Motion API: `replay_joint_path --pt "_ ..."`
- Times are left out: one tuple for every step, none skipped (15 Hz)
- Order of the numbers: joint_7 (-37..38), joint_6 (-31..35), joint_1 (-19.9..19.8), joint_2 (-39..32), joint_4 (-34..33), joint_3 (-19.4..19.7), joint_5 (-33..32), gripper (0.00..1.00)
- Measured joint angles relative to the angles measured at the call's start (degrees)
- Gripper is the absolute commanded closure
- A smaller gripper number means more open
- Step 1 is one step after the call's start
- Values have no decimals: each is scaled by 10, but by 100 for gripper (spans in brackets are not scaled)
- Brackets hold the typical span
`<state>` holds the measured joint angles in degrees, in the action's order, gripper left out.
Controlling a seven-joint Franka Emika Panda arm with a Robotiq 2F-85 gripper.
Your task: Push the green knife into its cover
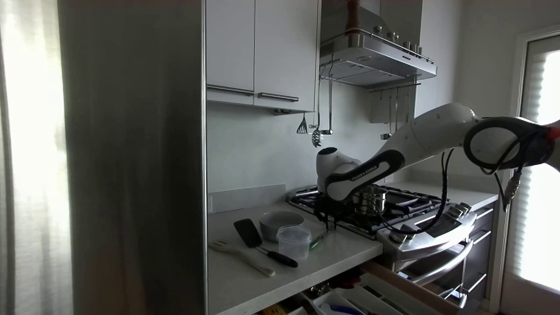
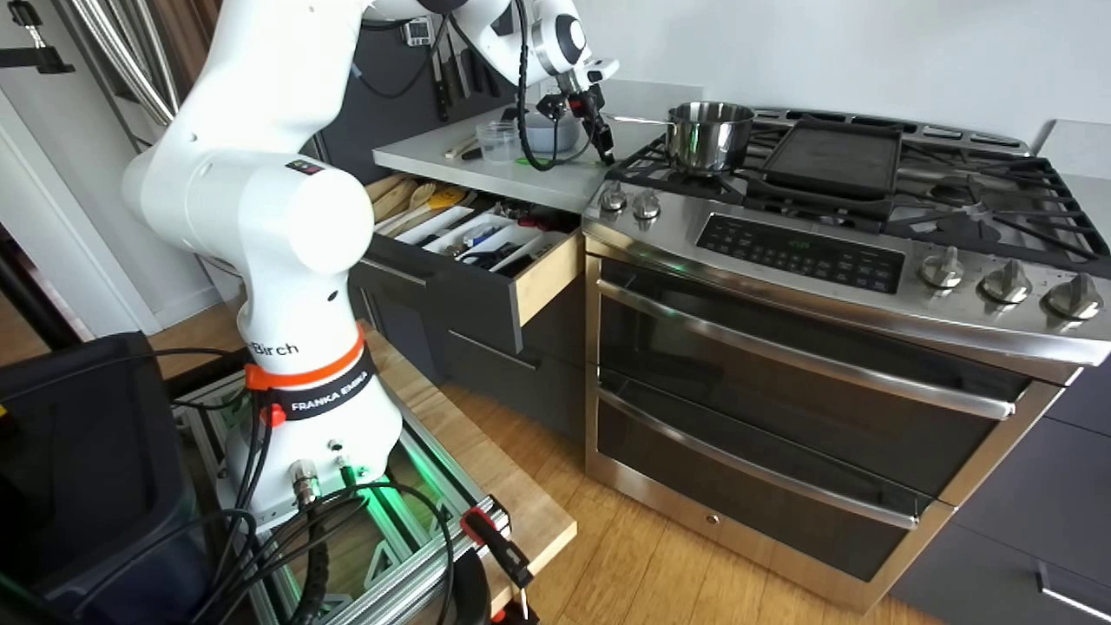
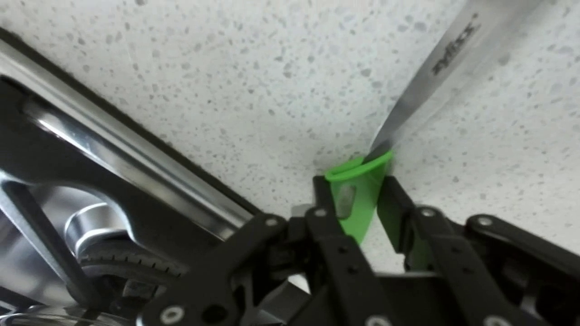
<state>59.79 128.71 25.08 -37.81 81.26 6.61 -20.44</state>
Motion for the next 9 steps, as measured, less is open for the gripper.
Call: replay_joint_path --pt "7 -7 1 1 0 -1 0 92" --pt "13 -13 2 3 0 -1 0 92" --pt "20 -21 3 4 0 -2 0 92" --pt "26 -29 4 5 1 -3 0 92" --pt "33 -35 5 6 1 -4 0 92" --pt "39 -43 5 7 1 -7 0 92" --pt "44 -51 5 8 1 -10 0 92" --pt "49 -56 5 8 1 -13 0 92" --pt "54 -60 5 9 1 -15 0 92"
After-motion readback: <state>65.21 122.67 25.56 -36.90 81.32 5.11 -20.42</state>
